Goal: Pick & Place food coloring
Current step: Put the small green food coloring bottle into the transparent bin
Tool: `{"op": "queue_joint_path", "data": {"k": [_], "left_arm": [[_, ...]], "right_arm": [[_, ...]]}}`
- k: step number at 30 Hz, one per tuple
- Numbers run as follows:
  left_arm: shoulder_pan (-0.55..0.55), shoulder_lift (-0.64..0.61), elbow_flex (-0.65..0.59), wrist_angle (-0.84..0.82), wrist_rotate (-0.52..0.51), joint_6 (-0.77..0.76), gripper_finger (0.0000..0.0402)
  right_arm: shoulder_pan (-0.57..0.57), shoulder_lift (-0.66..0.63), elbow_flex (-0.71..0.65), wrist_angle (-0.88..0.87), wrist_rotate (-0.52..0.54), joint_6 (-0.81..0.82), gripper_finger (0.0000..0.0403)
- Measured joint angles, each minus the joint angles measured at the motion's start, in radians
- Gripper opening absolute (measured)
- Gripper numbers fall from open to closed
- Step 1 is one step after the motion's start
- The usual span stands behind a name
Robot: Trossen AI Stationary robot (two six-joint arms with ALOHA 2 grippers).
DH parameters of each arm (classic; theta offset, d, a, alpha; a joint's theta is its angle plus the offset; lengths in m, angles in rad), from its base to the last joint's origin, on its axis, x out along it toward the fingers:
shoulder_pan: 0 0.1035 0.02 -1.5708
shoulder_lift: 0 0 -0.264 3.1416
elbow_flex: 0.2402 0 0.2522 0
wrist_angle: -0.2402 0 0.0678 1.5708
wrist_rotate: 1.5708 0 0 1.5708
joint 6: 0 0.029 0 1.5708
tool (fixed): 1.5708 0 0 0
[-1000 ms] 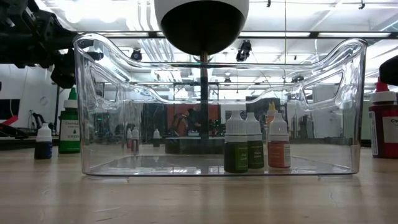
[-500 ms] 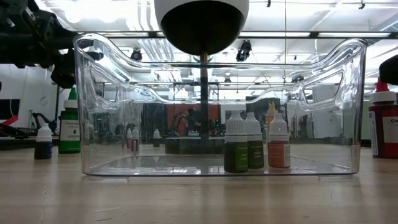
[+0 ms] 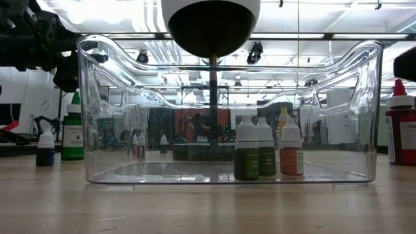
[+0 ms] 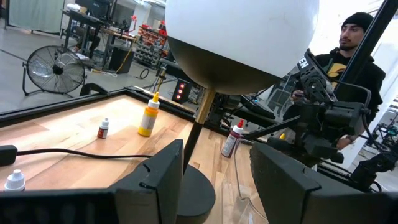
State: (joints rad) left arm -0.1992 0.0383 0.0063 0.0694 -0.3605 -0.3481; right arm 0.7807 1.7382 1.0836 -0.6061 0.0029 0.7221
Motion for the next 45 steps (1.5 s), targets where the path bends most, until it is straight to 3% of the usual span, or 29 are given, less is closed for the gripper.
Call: {"op": "queue_joint_path", "data": {"k": [20,34,45], "left_arm": [[0.000,0.000,0.000,0.000,0.000,0.000,0.0161],[0.000,0.000,0.000,0.000,0.000,0.000,0.0161],[0.000,0.000,0.000,0.000,0.000,0.000,0.0161]], "right_arm": [[-0.033,-0.002,0.398,-0.507,0.032,-0.187,0.0061],[-0.174,0.013,0.621,-0.683,0.054,-0.353,0.0061],[-0.295,0.111,0.707,-0.694,0.053,-0.568,0.0061]]}}
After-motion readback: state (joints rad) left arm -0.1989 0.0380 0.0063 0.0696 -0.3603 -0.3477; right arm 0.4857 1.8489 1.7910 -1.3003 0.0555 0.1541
